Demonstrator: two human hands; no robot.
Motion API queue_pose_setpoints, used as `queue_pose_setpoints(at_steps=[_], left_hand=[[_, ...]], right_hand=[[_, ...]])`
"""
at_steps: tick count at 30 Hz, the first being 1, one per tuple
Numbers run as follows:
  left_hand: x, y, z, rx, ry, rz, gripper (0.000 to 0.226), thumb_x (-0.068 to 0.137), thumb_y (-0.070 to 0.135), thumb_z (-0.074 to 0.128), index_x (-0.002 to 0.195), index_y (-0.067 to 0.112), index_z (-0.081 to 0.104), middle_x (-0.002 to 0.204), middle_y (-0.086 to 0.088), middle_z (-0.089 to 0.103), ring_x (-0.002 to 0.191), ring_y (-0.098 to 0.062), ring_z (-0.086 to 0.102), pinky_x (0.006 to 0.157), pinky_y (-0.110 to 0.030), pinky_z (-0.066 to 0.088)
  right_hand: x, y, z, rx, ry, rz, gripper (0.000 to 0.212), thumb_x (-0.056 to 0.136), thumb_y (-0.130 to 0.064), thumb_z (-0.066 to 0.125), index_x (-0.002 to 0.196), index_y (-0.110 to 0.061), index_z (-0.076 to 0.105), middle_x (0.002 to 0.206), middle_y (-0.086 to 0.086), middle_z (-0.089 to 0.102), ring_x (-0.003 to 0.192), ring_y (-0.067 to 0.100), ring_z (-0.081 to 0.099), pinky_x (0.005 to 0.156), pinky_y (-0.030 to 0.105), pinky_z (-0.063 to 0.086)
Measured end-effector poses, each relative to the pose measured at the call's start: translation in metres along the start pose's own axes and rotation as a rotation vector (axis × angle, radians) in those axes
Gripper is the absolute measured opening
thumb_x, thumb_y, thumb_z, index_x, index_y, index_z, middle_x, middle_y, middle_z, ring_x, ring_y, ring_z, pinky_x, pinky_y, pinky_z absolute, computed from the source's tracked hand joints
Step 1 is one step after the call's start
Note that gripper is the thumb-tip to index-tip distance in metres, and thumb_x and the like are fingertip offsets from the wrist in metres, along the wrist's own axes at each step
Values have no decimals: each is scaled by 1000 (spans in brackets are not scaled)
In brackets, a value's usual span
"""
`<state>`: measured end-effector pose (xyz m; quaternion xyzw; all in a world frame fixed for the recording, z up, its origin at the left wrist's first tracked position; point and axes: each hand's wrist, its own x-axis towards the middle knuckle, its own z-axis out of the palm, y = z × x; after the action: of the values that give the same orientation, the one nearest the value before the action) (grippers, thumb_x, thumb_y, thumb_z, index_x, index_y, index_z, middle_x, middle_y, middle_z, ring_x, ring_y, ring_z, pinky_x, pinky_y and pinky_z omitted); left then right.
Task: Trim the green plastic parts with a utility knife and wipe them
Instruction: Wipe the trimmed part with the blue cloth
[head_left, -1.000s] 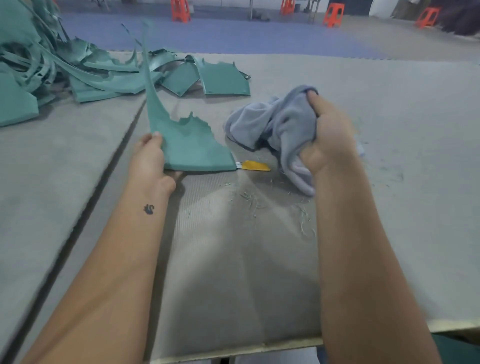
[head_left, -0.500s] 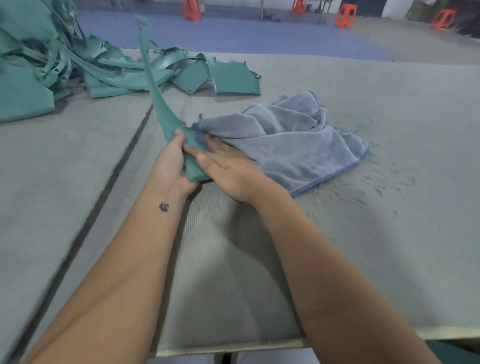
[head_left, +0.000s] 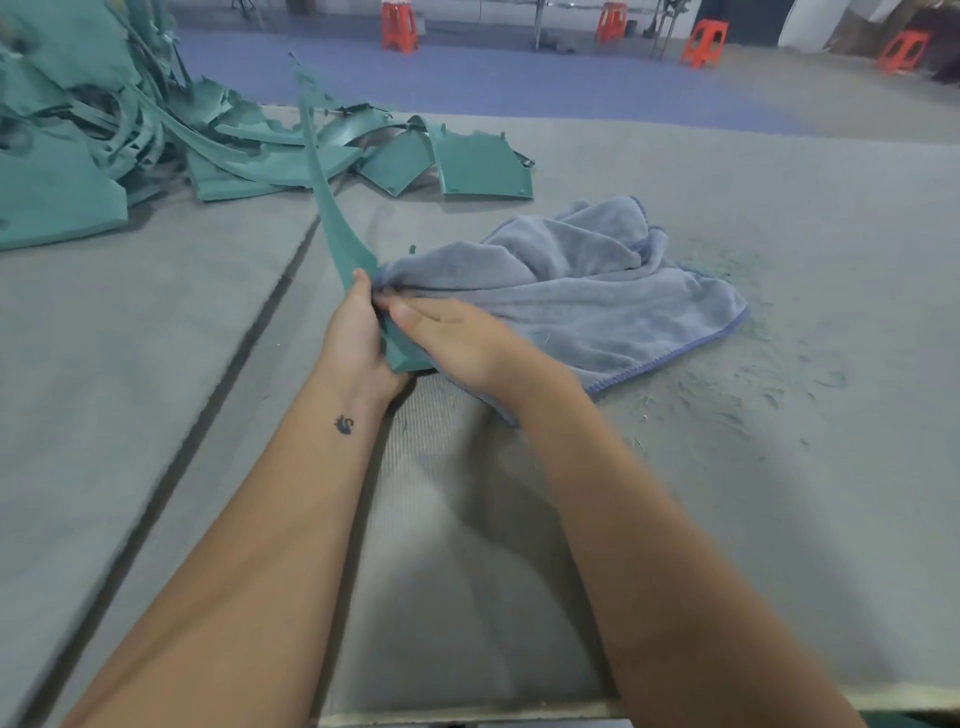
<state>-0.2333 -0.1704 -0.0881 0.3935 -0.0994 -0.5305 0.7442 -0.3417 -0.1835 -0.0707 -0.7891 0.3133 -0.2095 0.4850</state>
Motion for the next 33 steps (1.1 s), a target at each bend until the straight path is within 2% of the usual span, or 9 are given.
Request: queue_pose_setpoints(at_steps=[3,7,12,18,20,23,26,30,33], left_hand=[[3,-4,0,3,-41,-11,48,106,39,23,96,11,61,75,-4,74,72,-15,72,61,-28,58],[3,-5,1,15,-49,1,44,106,38,27,89,15,60,82,-6,75,77,-19,73,72,-36,57],[3,-7,4,90,14,3,45,105,40,29,88,13,60,70,-3,74,64,-16,72,55,-29,57],[1,-4,-1,69,4,11,43,102,48,34,96,17,63,71,0,74,64,-10,72,46,-22,52],[0,-5,2,114,-10,19,45,102,48,35,91,16,65,69,-2,74,63,-13,72,47,-23,53],[-1,-3,5,184,-45,-8,42,102,46,39,91,17,67,76,-4,75,68,-17,73,53,-27,56],[-4,3,4,262,-111,-51,36,101,41,43,95,16,67,78,-5,75,68,-19,73,50,-29,56],[-9,13,-2,294,-204,-60,33,100,39,45,97,19,71,89,-4,76,75,-18,74,53,-28,56],[-10,17,-5,289,-286,-72,36,100,40,45,95,22,76,98,-4,75,82,-19,73,61,-29,58]], right_hand=[[15,4,1,-475,19,35,53,105,-35,29,153,-12,23,161,1,16,148,11,10,120,25,4],[21,15,-3,-628,157,183,68,101,-52,20,155,-12,8,163,3,5,149,18,3,121,33,4],[10,18,-13,-510,168,100,54,102,-42,33,149,-16,33,156,2,31,144,17,24,113,25,15],[10,5,8,392,25,26,36,102,-24,43,127,-4,61,130,8,62,125,18,54,110,32,39],[10,7,-2,317,120,-32,32,101,-22,45,120,-8,67,121,4,68,117,13,60,106,31,44],[11,20,-17,-5,272,-150,35,93,0,48,119,-10,68,120,-2,67,116,9,59,103,20,42],[10,23,-23,-157,484,-206,33,84,4,52,108,-9,70,101,-7,69,99,7,61,91,11,44],[11,25,-31,-384,859,-224,43,78,-14,70,119,-7,61,115,8,61,107,24,53,96,33,41],[6,20,-31,-258,637,-141,46,85,-24,70,126,-11,56,124,5,58,115,17,51,97,23,38]])
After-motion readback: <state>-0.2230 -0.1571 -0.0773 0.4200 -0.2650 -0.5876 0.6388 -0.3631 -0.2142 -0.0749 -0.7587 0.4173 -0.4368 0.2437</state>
